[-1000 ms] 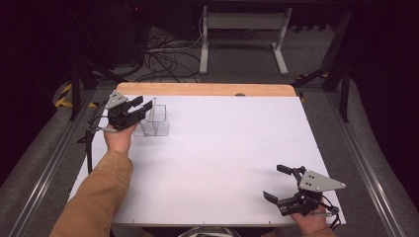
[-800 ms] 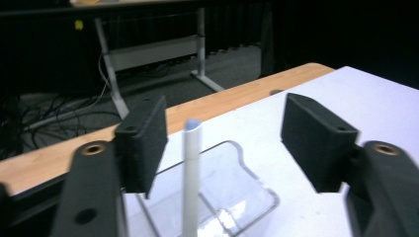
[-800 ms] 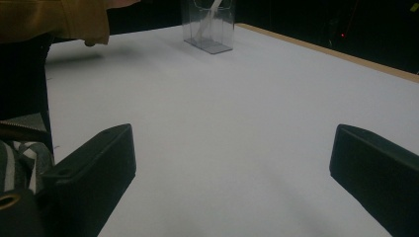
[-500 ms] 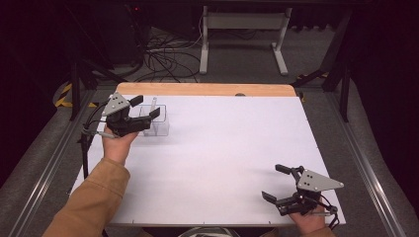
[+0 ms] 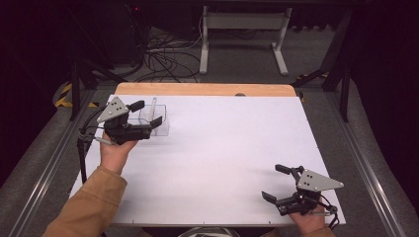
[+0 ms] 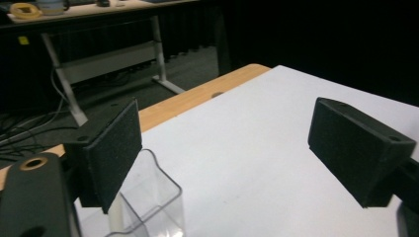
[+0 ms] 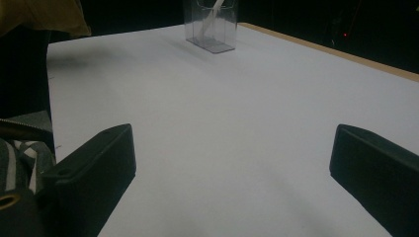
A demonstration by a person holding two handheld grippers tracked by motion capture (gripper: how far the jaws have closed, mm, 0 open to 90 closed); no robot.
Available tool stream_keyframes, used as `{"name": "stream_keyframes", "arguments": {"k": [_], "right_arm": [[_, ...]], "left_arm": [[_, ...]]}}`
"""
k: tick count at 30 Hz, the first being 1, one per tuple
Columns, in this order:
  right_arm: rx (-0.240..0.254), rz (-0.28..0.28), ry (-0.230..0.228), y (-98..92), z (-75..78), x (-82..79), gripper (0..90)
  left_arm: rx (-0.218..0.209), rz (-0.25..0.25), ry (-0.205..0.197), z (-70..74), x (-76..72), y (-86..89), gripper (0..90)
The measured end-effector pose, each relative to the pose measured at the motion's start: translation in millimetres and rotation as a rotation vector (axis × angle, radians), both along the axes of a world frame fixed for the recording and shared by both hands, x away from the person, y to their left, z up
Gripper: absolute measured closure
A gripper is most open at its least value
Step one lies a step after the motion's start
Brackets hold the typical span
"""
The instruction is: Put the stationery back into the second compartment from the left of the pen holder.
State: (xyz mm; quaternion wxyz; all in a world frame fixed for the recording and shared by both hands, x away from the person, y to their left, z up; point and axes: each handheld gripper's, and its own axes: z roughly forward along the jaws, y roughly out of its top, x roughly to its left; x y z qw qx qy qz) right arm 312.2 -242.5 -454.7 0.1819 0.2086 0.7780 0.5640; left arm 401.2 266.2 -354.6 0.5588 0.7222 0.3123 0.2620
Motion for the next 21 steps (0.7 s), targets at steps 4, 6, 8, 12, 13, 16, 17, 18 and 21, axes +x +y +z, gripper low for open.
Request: {"name": "stream_keyframes", "arguments": {"k": [4, 6, 8, 12, 13, 16, 17, 18, 21], "right_arm": [[-0.002, -0.002, -0.003, 0.3, 0.3, -0.3, 3.9], [-0.005, -0.002, -0.003, 0.6, 0.3, -0.2, 3.6], [-0.005, -0.002, -0.003, 0.7, 0.3, -0.1, 3.5], [-0.008, 0.000, -0.002, 1.3, 0.2, 0.3, 3.2], [-0.008, -0.001, 0.002, 1.6, 0.3, 0.0, 3.1], [-0.009, 0.000, 0.000, 1.8, 0.1, 0.2, 3.0], [-0.010, 0.000, 0.001, 1.9, 0.0, 0.2, 3.0], [-0.010, 0.000, 0.001, 2.0, 0.0, 0.2, 3.0], [-0.010, 0.001, 0.003, 2.5, -0.2, 0.1, 3.0]], "left_arm": [[0.000, -0.042, 0.024, 0.8, -12.1, -0.6, 10.9], [-0.006, -0.062, 0.026, 0.2, -18.4, -0.8, 8.9], [-0.010, -0.076, 0.028, -1.0, -24.7, -0.2, 8.2], [0.011, -0.086, 0.028, -3.6, -35.3, 0.8, 6.2], [0.015, -0.090, 0.026, -5.0, -38.1, 1.3, 5.6], [0.017, -0.097, 0.031, -10.4, -46.1, 2.9, 4.7], [0.016, -0.100, 0.030, -12.8, -48.8, 3.5, 4.4], [0.016, -0.101, 0.032, -15.1, -51.7, 4.2, 4.2], [0.007, -0.120, 0.028, -21.8, -57.7, 6.4, 3.7]]}}
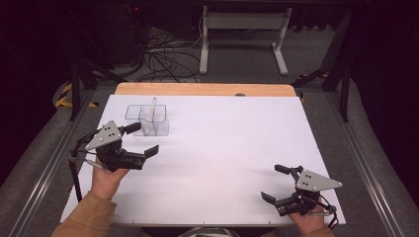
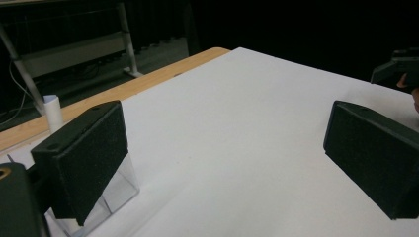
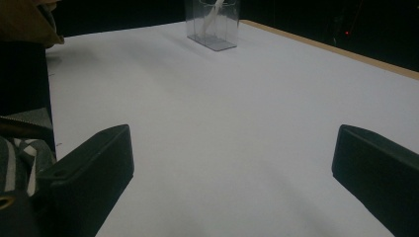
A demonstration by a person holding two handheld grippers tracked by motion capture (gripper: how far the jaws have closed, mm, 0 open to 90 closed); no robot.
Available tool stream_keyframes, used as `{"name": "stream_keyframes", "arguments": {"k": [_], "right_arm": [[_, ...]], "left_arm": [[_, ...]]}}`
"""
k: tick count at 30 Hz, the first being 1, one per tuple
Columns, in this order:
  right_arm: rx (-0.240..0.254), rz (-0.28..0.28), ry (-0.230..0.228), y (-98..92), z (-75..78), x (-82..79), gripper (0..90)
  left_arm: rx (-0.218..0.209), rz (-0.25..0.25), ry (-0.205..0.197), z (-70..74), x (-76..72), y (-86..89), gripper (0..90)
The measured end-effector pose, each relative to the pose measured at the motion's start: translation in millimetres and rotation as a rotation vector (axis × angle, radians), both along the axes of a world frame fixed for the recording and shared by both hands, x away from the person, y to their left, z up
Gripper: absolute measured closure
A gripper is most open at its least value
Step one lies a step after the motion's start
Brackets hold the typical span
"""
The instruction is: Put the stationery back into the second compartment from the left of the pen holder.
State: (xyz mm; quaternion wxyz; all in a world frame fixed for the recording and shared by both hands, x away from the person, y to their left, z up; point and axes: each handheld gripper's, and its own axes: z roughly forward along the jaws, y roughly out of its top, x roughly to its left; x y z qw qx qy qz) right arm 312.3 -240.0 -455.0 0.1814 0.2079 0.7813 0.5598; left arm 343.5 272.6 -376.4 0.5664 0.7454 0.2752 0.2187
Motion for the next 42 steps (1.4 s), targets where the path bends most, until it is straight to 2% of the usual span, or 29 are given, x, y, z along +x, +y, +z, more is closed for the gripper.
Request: {"name": "stream_keyframes", "arguments": {"k": [5, 9, 22, 26, 32, 34, 36, 42], "right_arm": [[-0.005, 0.007, 0.002, 1.9, 0.1, 0.1, 3.0], [-0.012, 0.010, 0.003, 3.0, -0.6, 0.2, 3.0], [-0.014, 0.012, 0.012, 3.3, -1.6, 0.3, 3.0], [-0.020, 0.013, 0.012, 3.5, -2.1, 1.0, 3.0], [-0.021, 0.015, 0.011, 3.4, -2.5, 1.5, 3.0], [-0.021, 0.016, 0.011, 3.3, -2.7, 1.9, 2.9], [-0.022, 0.017, 0.013, 3.4, -2.9, 2.0, 3.0], [-0.024, 0.018, 0.022, 3.7, -3.6, 2.7, 3.0]], "left_arm": [[-0.022, -0.047, 0.025, -12.0, -9.5, 1.2, 3.5], [-0.025, -0.038, 0.044, -22.9, -14.8, 2.4, 4.3], [0.058, -0.017, 0.061, -54.7, -25.2, 2.5, 5.0], [0.029, -0.038, 0.097, -66.3, -23.3, 0.3, 5.0], [0.023, -0.047, 0.105, -79.9, -24.9, -0.5, 5.0], [0.039, -0.053, 0.101, -84.1, -25.3, -1.1, 5.0], [0.074, -0.059, 0.086, -88.7, -24.8, -3.2, 4.9], [0.106, -0.065, 0.120, -98.5, -25.1, -10.6, 4.8]]}}
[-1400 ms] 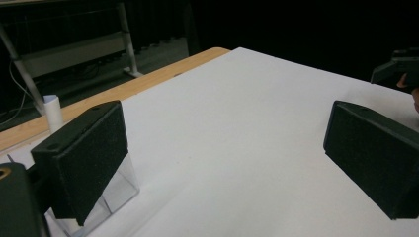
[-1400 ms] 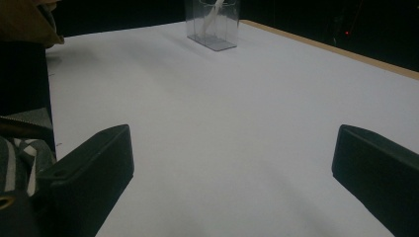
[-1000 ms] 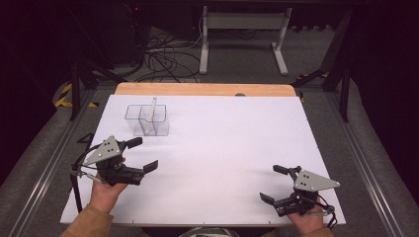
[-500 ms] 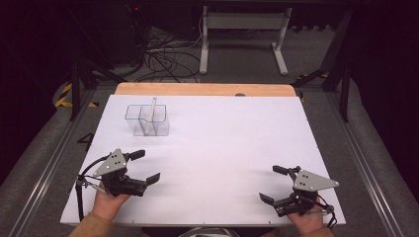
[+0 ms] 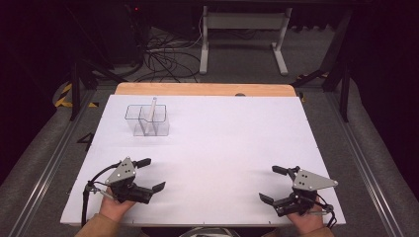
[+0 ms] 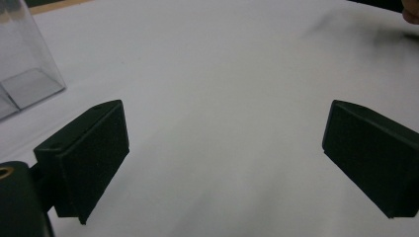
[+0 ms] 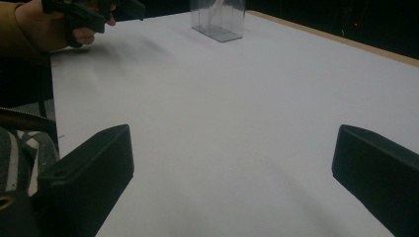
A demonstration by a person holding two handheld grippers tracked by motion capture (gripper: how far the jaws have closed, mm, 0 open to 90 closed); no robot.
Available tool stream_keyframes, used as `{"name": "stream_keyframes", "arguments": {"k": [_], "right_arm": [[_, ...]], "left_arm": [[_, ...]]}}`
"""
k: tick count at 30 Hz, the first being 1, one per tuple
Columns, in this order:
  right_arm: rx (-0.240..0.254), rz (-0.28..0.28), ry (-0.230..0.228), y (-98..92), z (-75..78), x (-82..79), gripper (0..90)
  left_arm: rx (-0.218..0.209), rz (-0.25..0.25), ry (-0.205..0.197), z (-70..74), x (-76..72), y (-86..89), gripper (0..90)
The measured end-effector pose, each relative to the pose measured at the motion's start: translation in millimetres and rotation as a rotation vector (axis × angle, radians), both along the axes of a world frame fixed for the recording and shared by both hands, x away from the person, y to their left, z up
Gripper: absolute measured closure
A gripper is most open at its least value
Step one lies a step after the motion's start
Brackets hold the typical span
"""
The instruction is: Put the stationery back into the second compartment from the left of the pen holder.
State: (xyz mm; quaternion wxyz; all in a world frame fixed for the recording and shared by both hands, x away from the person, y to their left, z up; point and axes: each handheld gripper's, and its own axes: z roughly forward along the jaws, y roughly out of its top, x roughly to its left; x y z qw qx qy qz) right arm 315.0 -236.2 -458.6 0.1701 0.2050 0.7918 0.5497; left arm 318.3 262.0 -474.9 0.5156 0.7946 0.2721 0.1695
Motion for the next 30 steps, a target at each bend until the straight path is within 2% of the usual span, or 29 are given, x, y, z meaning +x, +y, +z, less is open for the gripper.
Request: {"name": "stream_keyframes", "arguments": {"k": [5, 9, 13, 17, 20, 30], "right_arm": [[-0.004, 0.001, 0.007, 0.2, -1.0, 1.1, 3.0], [-0.006, 0.003, 0.001, -0.2, -0.9, 1.1, 2.9], [-0.008, 0.002, 0.002, -0.9, -0.9, 0.8, 3.0], [-0.011, 0.005, 0.006, 0.5, -1.2, 2.6, 3.0], [-0.019, 0.010, 0.007, 2.7, -1.6, 2.8, 3.0], [-0.018, 0.007, 0.007, 1.3, -1.5, 2.3, 2.9]], "left_arm": [[-0.020, -0.005, 0.041, -3.9, -4.9, -2.1, 4.1], [-0.035, 0.015, 0.036, -4.8, -2.4, 0.5, 3.8], [-0.068, 0.037, 0.011, -1.9, -0.9, 4.5, 3.8], [-0.070, 0.036, -0.006, -0.5, -3.4, 6.7, 3.8], [-0.083, 0.038, -0.004, 0.1, -4.2, 6.9, 3.7], [-0.088, 0.042, -0.015, 2.4, -6.0, 7.4, 3.7]]}}
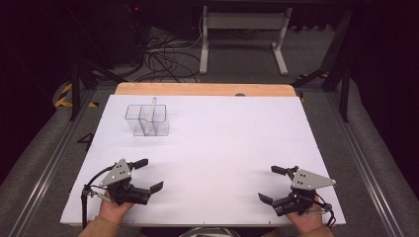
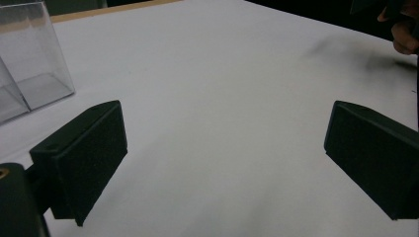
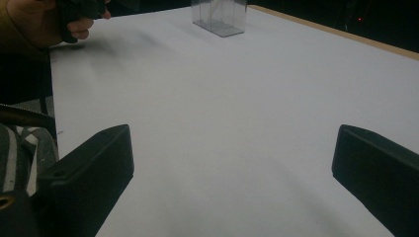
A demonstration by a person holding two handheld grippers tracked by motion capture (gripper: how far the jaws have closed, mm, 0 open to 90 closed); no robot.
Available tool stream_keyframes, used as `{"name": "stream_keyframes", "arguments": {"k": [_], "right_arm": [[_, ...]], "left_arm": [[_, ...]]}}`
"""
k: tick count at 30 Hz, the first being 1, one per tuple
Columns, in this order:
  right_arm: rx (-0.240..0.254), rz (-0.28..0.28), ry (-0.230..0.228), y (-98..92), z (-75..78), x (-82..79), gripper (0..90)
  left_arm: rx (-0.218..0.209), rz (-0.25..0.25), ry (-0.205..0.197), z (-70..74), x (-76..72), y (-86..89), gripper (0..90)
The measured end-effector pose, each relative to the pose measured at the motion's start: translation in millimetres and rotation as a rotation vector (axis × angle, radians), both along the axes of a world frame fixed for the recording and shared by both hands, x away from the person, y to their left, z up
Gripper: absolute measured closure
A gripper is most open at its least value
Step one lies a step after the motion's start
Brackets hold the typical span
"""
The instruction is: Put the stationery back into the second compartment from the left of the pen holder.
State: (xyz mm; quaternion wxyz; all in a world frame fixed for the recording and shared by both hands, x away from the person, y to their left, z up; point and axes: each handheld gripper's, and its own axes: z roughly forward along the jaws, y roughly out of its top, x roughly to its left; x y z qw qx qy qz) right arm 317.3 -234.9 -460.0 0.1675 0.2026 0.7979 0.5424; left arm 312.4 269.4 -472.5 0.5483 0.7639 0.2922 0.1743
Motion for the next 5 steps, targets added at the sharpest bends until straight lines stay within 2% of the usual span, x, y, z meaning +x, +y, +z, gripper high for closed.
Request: {"name": "stream_keyframes", "arguments": {"k": [5], "right_arm": [[0.002, -0.001, -0.002, -0.4, 0.2, 0.5, 2.9]], "left_arm": [[0.014, 0.004, 0.011, 3.8, -1.1, 0.9, 3.8]]}}
